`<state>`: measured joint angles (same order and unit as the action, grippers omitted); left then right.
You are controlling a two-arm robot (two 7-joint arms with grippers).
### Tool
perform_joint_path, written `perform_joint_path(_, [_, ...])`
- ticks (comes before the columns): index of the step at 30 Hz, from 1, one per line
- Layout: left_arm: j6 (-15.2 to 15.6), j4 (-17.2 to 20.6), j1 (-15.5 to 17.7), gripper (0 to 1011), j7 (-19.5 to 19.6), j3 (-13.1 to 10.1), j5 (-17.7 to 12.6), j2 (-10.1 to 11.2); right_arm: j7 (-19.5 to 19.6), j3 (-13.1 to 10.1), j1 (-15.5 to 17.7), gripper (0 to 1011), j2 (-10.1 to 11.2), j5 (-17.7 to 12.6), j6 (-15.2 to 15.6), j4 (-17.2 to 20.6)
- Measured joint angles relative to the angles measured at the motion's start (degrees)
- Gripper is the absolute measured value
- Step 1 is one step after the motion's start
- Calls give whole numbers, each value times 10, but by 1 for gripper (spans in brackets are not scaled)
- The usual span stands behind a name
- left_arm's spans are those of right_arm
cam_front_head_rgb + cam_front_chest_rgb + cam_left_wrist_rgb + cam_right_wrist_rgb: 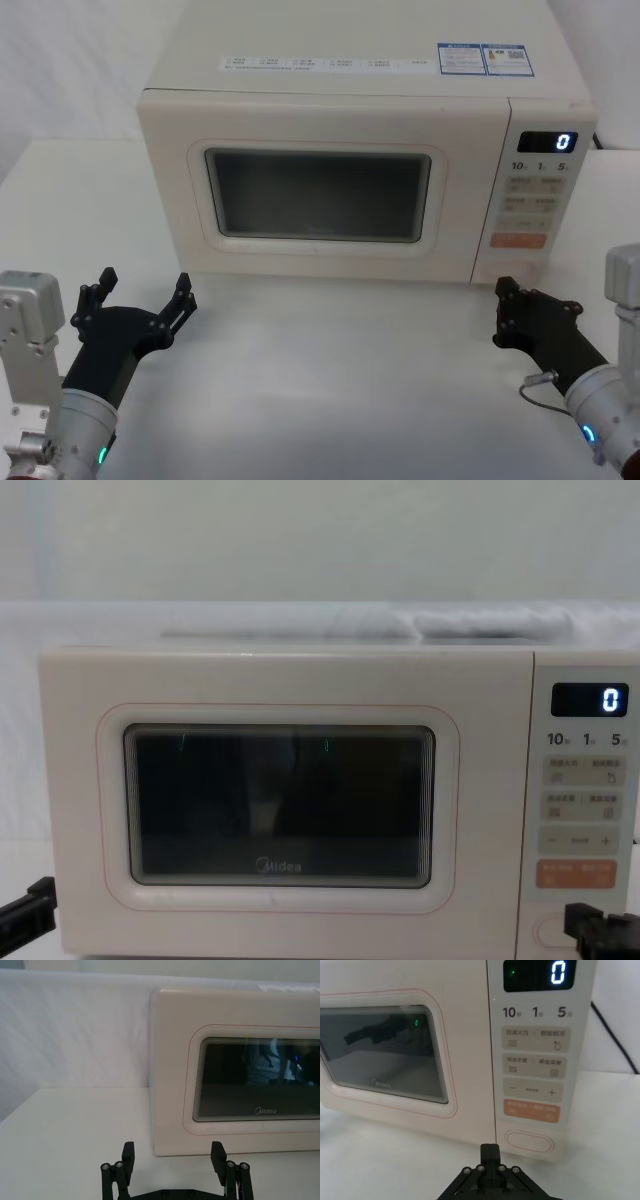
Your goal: Press the button to open the microwave door with one hand; close the microwave door with the other hand.
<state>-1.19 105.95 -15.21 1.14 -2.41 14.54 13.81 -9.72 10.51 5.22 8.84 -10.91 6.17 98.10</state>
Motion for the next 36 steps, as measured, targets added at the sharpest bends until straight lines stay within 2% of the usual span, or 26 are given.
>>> perform_joint_path(6, [0, 0, 0, 1001, 0, 0, 0, 0, -5, 0, -24, 0, -4, -16, 12, -28])
perform_joint_path(16, [0, 0, 0, 1001, 0, 0, 0, 0, 4, 8, -54, 0, -10, -17, 26, -67])
perform_joint_path(29, [0, 0, 0, 1001, 0, 0, 0, 0, 39, 8, -74, 0, -29, 8, 25, -98])
perform_joint_path(36, [0, 0, 0, 1001, 0, 0, 0, 0, 46, 4, -79, 0, -37, 20, 22, -107])
